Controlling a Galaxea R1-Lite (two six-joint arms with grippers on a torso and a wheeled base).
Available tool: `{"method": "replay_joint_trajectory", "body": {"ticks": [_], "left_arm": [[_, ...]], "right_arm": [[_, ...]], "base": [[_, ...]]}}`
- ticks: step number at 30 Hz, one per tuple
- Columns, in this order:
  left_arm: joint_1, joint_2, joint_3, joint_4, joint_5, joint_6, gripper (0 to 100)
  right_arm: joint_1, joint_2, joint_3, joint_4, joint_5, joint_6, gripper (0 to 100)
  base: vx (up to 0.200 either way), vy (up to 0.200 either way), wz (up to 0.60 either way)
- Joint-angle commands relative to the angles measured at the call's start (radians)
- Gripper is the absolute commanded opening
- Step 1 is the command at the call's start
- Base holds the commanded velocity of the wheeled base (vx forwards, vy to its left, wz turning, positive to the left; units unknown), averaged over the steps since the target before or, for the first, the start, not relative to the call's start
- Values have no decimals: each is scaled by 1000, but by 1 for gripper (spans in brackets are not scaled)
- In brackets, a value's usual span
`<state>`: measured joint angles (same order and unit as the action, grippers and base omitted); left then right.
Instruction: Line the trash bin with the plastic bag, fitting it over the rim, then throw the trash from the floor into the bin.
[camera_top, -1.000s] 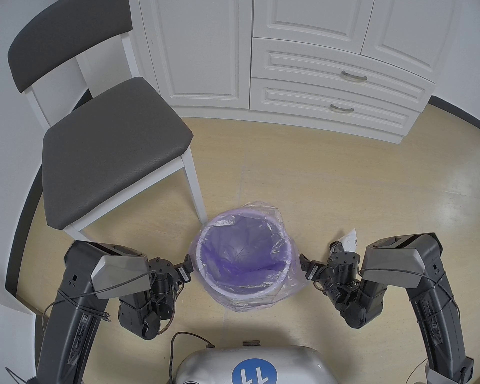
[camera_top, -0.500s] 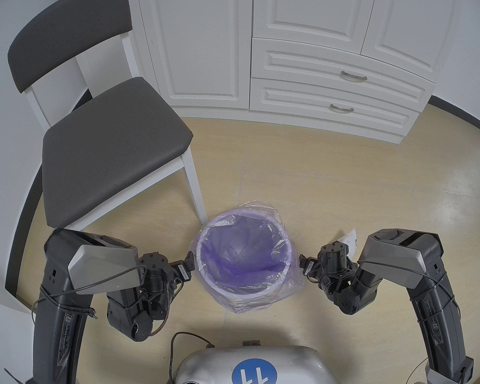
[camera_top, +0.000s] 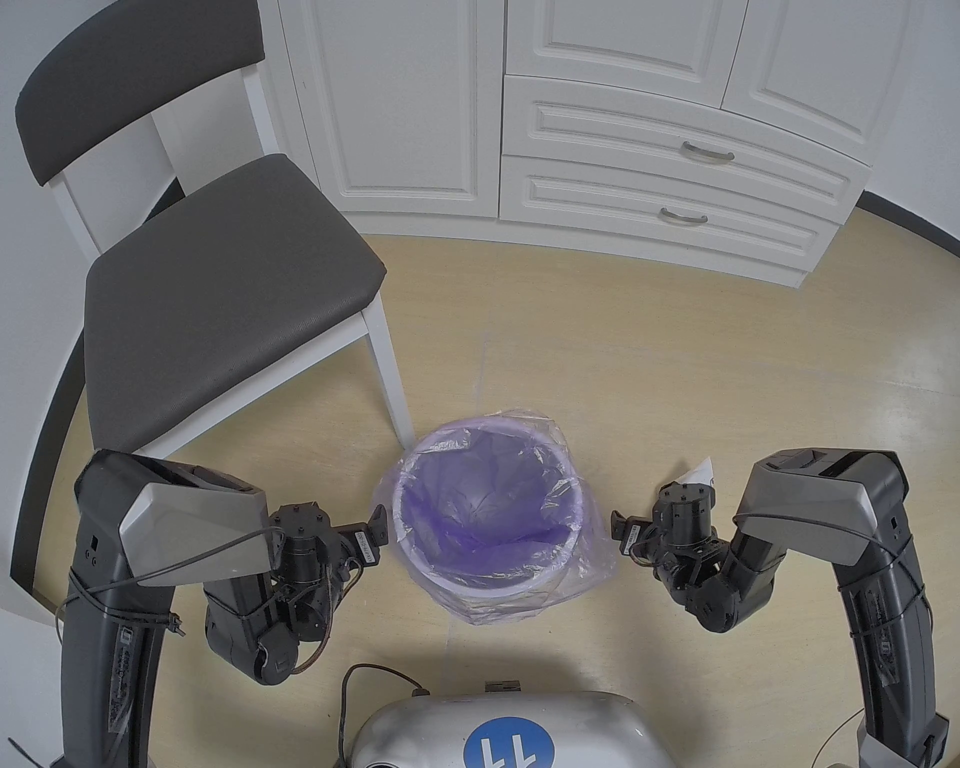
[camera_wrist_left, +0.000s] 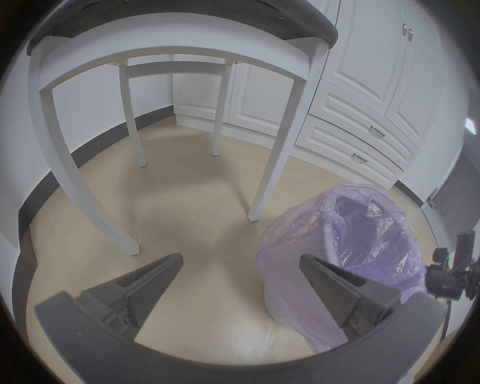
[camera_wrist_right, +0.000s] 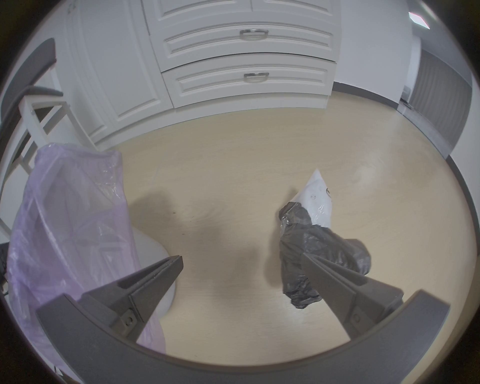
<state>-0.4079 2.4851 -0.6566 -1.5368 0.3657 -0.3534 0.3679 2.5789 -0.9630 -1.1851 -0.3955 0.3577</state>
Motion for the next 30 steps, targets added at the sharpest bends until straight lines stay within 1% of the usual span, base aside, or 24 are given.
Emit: {"method": "replay_joint_trajectory", "body": {"ticks": [1,2,4,8,11,13,17,23,24,26,27,28,30], "left_arm": [[1,-3,12,0,-5,2,100],[1,-3,12,0,-5,2,100],[1,-5,17,0,-5,2,100],[1,-6,17,0,-5,2,100],[3,-8,18,0,-5,2,100],[4,-9,18,0,-5,2,100],[4,-11,22,0,-5,2,100],[-5,-31,64,-2,-4,2,100],[-5,-38,86,-2,-2,-1,100],[-2,-40,107,-2,-1,-9,100],[-2,-40,107,-2,-1,-9,100],[3,-34,121,-3,2,-12,100],[3,-26,135,-3,4,-18,100]], "right_arm": [[-10,-71,56,-56,3,-29,100],[-10,-71,56,-56,3,-29,100],[-23,-114,87,-100,23,-45,100],[-18,-140,96,-108,43,-36,100],[16,-118,89,-140,46,-2,100],[28,-80,82,-160,49,6,100],[28,-17,58,-182,49,0,100],[2,-26,53,-180,50,-2,100],[-10,-33,53,-179,55,3,100],[-12,-29,55,-182,80,9,100],[-10,-28,55,-183,81,9,100],[-4,-26,59,-195,103,23,100],[3,-22,67,-223,118,53,100]], "base": [[0,0,0],[0,0,0],[0,0,0],[0,0,0],[0,0,0],[0,0,0],[0,0,0],[0,0,0],[0,0,0],[0,0,0],[0,0,0],[0,0,0],[0,0,0]]}}
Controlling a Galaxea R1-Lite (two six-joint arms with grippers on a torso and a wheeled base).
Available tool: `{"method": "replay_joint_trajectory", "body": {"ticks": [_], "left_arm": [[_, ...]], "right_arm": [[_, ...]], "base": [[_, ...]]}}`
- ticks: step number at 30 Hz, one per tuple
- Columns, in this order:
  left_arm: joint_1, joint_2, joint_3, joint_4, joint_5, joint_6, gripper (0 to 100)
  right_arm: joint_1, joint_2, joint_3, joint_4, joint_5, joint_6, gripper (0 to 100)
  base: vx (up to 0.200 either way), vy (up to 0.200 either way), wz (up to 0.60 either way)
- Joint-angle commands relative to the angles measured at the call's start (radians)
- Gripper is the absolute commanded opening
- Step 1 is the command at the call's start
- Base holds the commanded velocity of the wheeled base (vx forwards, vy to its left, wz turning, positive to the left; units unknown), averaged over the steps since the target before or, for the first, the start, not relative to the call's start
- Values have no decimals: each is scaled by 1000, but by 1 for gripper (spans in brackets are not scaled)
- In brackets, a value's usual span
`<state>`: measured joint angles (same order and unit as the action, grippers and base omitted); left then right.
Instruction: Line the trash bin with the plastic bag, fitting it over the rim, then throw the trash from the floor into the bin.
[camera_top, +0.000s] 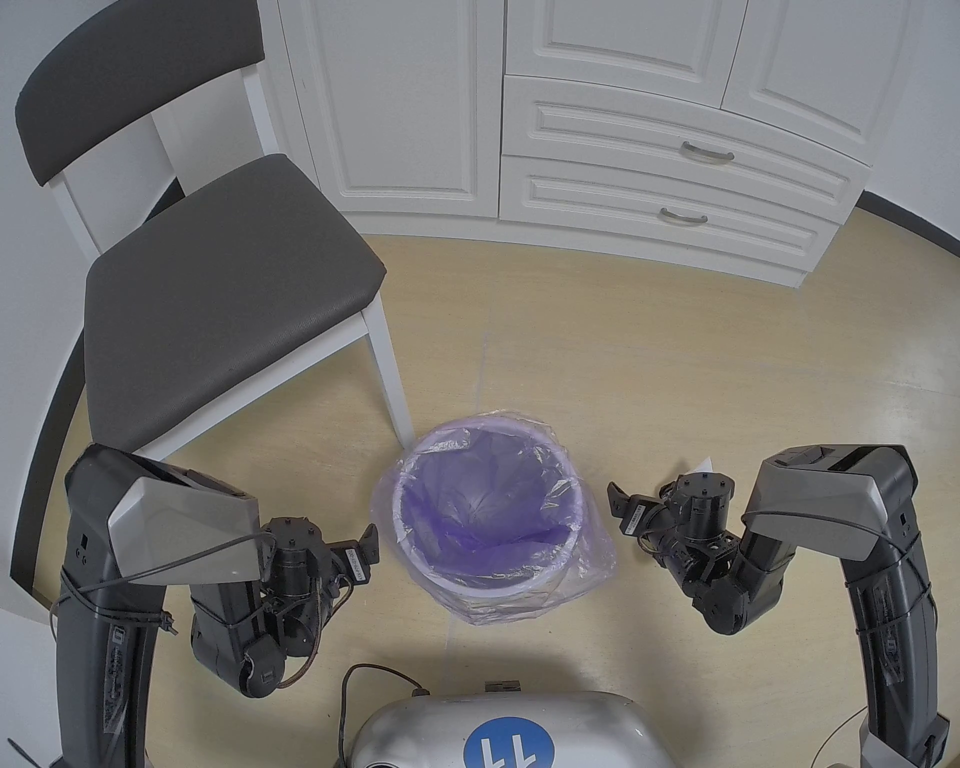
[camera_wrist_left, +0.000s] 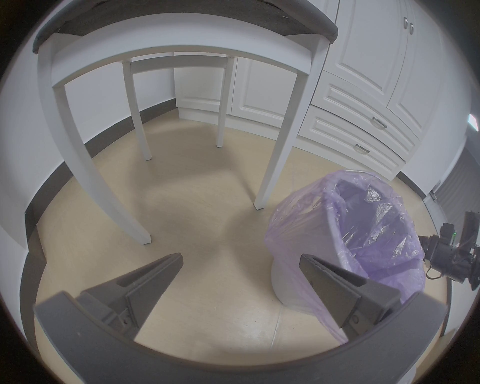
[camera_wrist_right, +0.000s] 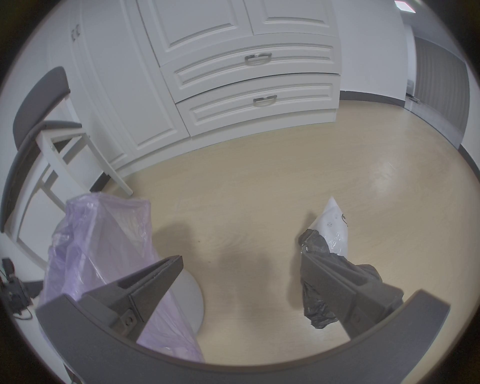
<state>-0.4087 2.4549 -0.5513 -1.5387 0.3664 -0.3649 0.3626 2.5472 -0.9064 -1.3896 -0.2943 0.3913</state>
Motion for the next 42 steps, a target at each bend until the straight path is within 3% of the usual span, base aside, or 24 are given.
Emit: {"method": "replay_joint_trajectory", "body": {"ticks": [1,8,20,21,27,31,33,42], "left_arm": [[4,4,31,-1,3,-8,100],[2,1,37,-1,2,-22,100],[4,-17,36,-1,2,-22,100],[5,-19,34,-1,2,-22,100],[5,-24,27,-1,3,-22,100],[7,-25,24,-1,3,-22,100],[7,-34,19,-1,3,-22,100],[11,-27,2,0,3,-20,100]], "right_arm": [[10,10,12,-20,18,23,100],[36,87,-23,30,98,40,100],[33,76,-216,403,101,74,100],[29,76,-292,523,99,81,100],[18,85,-413,699,89,141,100],[1,103,-468,716,60,146,100],[-25,130,-525,721,3,141,100],[-20,122,-549,712,-36,135,100]], "base": [[0,0,0],[0,0,0],[0,0,0],[0,0,0],[0,0,0],[0,0,0],[0,0,0],[0,0,0]]}}
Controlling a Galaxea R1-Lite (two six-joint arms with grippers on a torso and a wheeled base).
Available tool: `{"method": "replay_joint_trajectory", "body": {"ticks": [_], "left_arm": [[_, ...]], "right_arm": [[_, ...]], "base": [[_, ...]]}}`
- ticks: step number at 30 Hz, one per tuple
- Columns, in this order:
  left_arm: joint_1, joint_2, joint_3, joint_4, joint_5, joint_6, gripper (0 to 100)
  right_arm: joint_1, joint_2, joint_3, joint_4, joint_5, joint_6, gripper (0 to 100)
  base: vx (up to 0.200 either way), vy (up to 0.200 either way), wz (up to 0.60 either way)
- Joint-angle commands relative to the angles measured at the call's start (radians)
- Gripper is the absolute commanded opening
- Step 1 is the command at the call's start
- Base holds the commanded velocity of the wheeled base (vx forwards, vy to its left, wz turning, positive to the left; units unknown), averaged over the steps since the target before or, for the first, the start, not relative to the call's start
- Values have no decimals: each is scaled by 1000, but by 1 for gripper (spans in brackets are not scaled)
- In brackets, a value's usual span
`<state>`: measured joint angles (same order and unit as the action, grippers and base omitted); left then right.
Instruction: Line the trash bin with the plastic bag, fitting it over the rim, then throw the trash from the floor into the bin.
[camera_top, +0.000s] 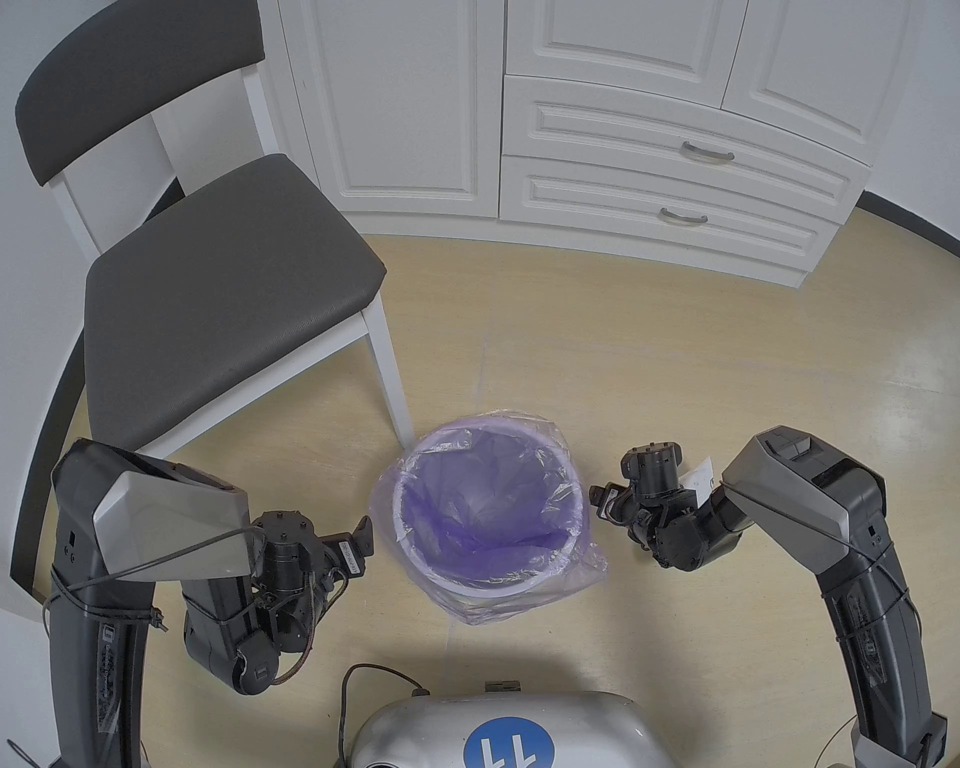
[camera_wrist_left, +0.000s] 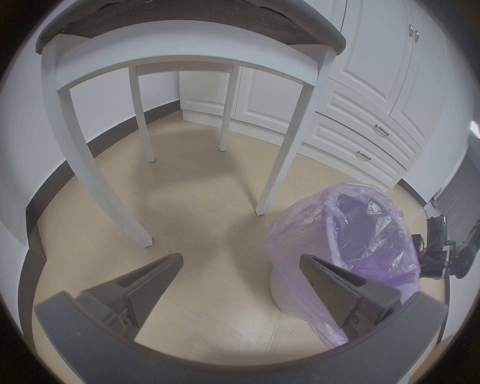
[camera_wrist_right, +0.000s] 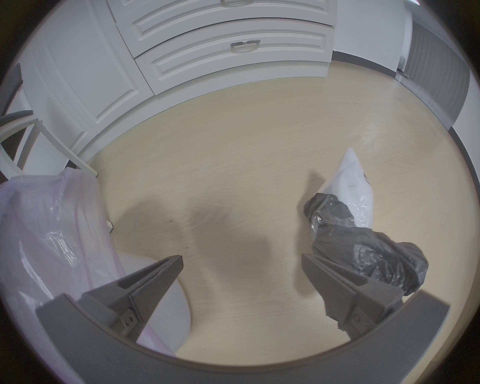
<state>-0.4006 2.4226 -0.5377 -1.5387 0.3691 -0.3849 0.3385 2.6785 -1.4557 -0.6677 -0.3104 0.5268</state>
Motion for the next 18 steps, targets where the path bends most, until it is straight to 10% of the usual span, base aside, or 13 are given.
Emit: {"method": "replay_joint_trajectory", "body": {"ticks": [1,11,18], "left_arm": [[6,7,-13,0,1,-2,100],[3,30,-7,-1,4,-2,100],[-1,18,-15,-1,4,0,100]], "right_arm": [[5,-31,12,-12,-26,4,100],[157,-348,462,-397,31,-25,100],[188,-316,472,-466,36,-361,100]], "base": [[0,0,0],[0,0,0],[0,0,0]]}}
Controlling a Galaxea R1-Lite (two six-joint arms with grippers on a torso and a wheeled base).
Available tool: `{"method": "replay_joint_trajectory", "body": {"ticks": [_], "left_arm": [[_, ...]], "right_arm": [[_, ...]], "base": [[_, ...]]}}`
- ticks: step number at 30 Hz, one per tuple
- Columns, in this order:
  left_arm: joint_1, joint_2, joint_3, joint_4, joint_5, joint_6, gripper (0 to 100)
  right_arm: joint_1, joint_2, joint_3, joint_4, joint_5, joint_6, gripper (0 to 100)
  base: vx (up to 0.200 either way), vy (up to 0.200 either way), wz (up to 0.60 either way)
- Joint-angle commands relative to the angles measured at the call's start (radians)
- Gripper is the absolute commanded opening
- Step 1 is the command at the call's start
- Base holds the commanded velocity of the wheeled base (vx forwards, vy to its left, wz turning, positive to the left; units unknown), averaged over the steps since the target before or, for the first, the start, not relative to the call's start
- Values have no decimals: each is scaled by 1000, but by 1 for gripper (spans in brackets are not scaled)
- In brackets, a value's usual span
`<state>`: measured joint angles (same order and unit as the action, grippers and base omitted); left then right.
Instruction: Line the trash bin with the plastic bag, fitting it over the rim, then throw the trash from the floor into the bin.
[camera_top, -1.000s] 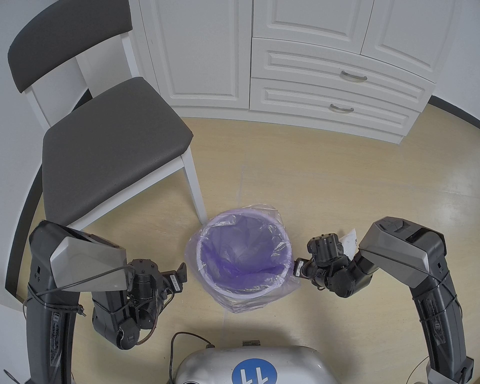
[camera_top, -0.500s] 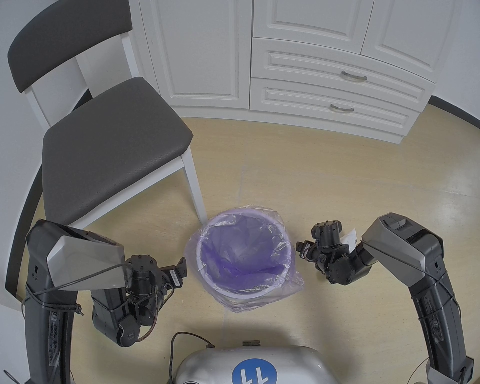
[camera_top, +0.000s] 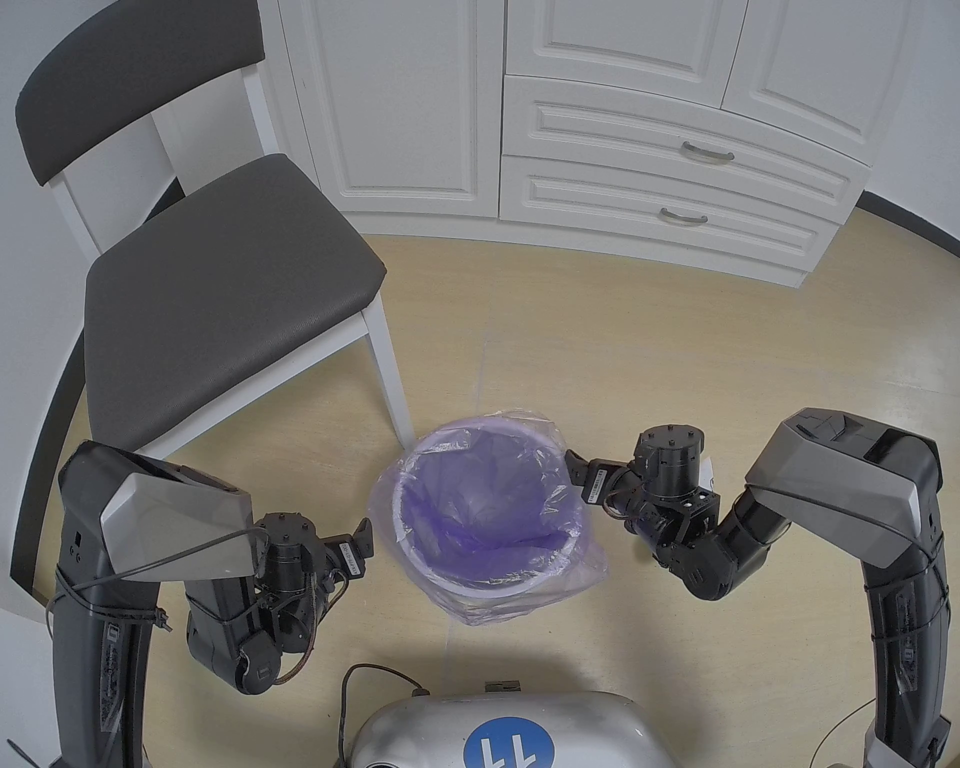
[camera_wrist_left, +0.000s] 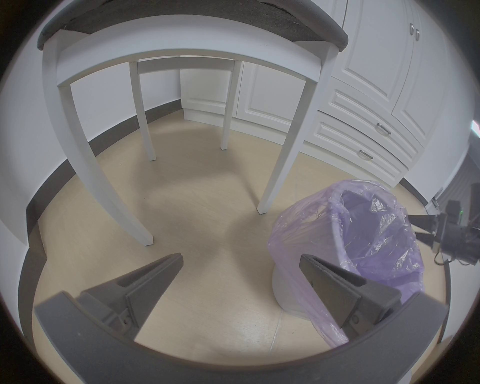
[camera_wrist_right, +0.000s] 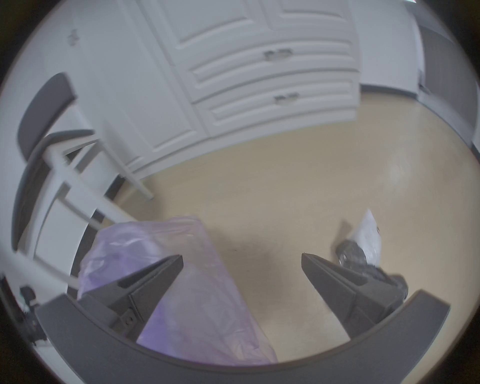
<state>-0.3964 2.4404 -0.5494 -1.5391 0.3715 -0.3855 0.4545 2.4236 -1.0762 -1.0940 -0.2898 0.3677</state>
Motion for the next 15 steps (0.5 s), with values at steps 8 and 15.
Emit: {"method": "replay_joint_trajectory", "body": {"ticks": [8,15], "left_arm": [[-1,3,-4,-1,1,-1,100],[2,3,-4,-1,1,-1,100]], "right_arm": [[136,14,42,-15,26,-363,100],[181,97,-51,-101,17,-420,100]], "base": [[0,0,0],[0,0,0]]}}
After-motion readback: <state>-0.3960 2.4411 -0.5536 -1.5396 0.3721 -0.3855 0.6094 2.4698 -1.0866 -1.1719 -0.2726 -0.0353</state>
